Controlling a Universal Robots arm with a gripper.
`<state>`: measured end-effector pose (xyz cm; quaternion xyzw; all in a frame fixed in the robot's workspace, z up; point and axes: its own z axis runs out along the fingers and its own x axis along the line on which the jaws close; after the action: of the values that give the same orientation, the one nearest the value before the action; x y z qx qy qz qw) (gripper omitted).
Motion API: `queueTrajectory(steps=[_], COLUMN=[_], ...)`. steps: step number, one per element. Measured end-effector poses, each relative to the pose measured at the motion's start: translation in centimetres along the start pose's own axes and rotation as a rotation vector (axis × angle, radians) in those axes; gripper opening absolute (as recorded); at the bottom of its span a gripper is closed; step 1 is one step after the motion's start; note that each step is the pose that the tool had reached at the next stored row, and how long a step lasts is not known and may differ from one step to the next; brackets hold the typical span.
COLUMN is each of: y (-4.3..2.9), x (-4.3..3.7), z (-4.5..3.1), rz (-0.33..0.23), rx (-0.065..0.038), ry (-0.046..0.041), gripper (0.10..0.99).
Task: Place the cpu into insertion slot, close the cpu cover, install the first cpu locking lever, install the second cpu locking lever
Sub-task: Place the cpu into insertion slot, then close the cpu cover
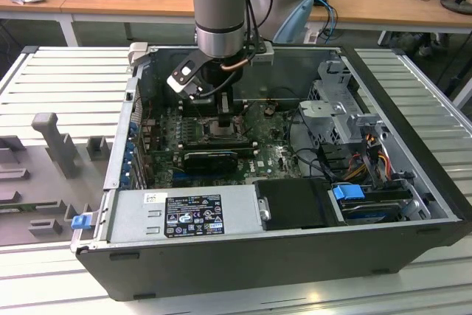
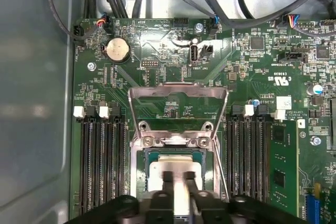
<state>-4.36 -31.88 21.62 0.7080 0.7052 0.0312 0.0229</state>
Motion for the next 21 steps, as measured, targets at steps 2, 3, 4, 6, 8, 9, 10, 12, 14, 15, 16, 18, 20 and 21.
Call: queueTrajectory(steps=[2, 3, 4, 6, 8, 9, 10, 12, 14, 15, 16, 18, 20, 21], y=[0.00, 0.01, 0.01, 0.03, 0.06, 0.06, 0.07, 0.31, 0.50, 0.58, 0.65, 0.66, 0.66, 0.67], x=[0.00, 0.00, 0.00, 0.00, 0.01, 0.01, 0.01, 0.00, -0.11, -0.14, -0.18, -0.20, -0.20, -0.21], z=[-0.06, -0.13, -0.17, -0.39, -0.74, -0.79, -0.84, -0.94, -0.93, -0.92, -0.92, -0.92, -0.93, -1.04], rz=[0.000, 0.000, 0.000, 0.000, 0.000, 0.000, 0.000, 0.000, 0.000, 0.000, 0.000, 0.000, 0.000, 0.000], rx=[0.000, 0.000, 0.000, 0.000, 0.000, 0.000, 0.000, 0.004, 0.004, 0.004, 0.004, 0.004, 0.004, 0.005], ry=[0.0000, 0.0000, 0.0000, 0.0000, 0.0000, 0.0002, 0.0000, -0.0006, -0.0005, -0.0004, -0.0006, -0.0006, -0.0007, -0.0009], gripper=[0.106, 0.106, 0.106, 0.106, 0.106, 0.106, 0.106, 0.106, 0.106, 0.106, 0.106, 0.106, 0.106, 0.106])
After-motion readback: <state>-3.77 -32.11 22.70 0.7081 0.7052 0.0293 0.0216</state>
